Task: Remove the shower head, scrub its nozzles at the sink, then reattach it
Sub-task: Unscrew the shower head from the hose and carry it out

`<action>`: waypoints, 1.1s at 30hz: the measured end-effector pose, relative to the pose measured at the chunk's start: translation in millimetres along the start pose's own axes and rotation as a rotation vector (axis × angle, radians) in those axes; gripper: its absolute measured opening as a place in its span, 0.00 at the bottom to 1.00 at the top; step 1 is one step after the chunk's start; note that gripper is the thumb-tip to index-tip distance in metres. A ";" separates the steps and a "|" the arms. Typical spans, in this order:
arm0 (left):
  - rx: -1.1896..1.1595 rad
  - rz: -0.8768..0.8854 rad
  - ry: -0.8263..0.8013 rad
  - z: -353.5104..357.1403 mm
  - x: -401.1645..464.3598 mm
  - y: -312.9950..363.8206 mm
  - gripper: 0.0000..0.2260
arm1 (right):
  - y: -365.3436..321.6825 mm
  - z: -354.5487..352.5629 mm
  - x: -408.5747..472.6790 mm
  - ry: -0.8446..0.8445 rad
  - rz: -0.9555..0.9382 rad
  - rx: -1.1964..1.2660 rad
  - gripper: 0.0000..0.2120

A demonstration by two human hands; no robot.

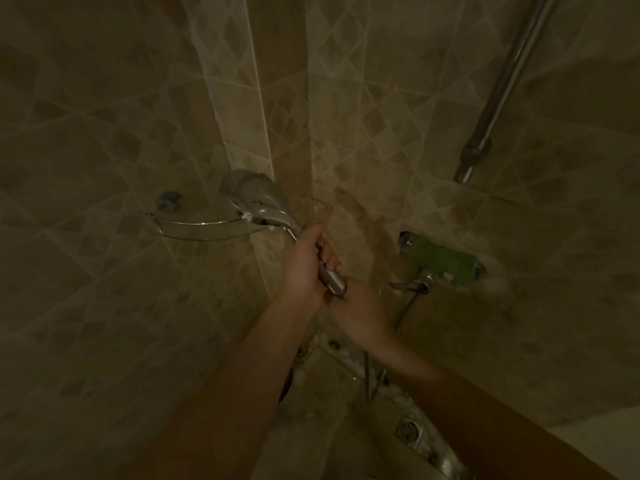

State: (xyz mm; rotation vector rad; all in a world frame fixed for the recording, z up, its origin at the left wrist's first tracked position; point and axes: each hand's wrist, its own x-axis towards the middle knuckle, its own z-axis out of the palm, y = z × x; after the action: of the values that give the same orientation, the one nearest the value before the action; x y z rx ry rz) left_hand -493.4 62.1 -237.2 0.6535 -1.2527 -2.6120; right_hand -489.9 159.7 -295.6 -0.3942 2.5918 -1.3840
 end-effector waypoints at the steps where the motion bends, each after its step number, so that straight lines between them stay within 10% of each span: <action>1: 0.005 0.013 0.012 -0.4 0.7 -0.2 0.19 | -1.2 1.2 -1.3 0.034 -0.012 -0.009 0.07; 16: -0.194 -0.139 -0.299 -25.3 8.4 4.9 0.13 | -8.7 -5.3 -11.9 -0.227 0.104 0.213 0.08; 24: 0.305 0.139 0.328 3.1 5.5 -15.0 0.07 | -1.5 6.2 -12.8 -0.058 0.106 0.194 0.10; 28: 0.480 0.280 0.168 6.1 -5.6 -20.9 0.04 | 2.6 2.1 -6.4 -0.033 0.086 0.261 0.11; 33: 0.118 -0.002 0.004 -0.5 4.3 -12.9 0.02 | 0.0 -5.8 -1.1 -0.142 0.243 0.334 0.05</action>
State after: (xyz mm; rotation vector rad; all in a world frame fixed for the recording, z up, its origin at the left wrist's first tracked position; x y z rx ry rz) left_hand -496.5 68.4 -248.8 0.6797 -1.4146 -2.5519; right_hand -490.4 164.6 -292.4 -0.1171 2.1587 -1.5949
